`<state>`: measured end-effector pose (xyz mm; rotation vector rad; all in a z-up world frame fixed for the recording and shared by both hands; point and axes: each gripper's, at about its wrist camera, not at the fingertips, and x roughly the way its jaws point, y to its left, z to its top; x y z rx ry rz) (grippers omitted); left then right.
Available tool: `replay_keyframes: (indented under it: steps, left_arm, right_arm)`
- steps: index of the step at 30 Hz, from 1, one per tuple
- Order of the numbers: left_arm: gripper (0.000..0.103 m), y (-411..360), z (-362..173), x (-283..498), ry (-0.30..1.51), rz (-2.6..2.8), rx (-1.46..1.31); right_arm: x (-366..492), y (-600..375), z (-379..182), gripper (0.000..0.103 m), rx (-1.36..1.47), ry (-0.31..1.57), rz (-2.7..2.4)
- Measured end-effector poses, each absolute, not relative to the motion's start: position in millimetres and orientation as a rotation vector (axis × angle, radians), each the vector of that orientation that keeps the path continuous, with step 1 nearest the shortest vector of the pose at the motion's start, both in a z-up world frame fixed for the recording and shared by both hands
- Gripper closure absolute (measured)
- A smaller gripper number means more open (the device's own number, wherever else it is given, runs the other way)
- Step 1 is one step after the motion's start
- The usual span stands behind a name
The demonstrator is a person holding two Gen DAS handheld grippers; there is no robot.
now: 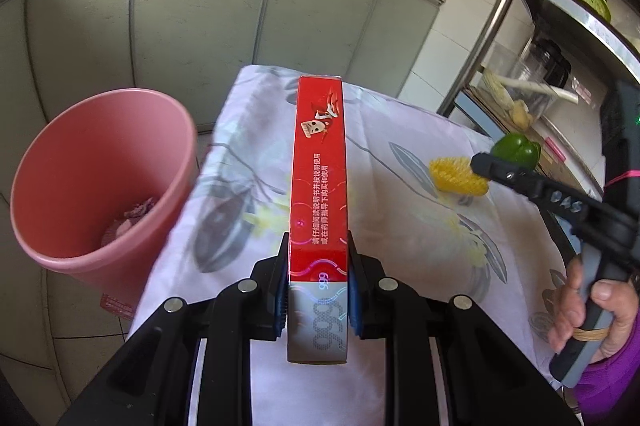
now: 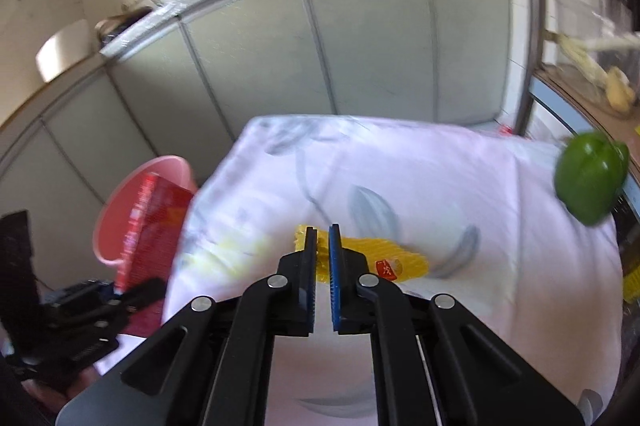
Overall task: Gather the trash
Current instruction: 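Carry the red box and yellow foam net over the pink bucket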
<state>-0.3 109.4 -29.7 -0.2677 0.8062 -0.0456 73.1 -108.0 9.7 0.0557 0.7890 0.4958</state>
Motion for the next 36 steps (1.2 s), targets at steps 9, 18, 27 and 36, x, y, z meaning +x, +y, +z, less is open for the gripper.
replay_keyframes:
  steps: [9, 18, 27, 36]
  left_arm:
    - [0.081, 156, -14, -15, 0.750, 0.052, -0.296]
    - [0.081, 212, -2, -28, 0.700, 0.183, -0.341]
    - [0.081, 257, -7, -25, 0.695, 0.284, -0.381]
    - [0.081, 270, -30, -9, 0.738, 0.330, -0.403]
  right_arm:
    - [68, -42, 42, 0.097, 0.051, 0.738, 0.667]
    - [58, 42, 53, 0.097, 0.010, 0.741, 0.844]
    - [65, 93, 41, 0.097, 0.039, 0.812, 0.963]
    - [77, 122, 4, 0.097, 0.015, 0.898, 0.973]
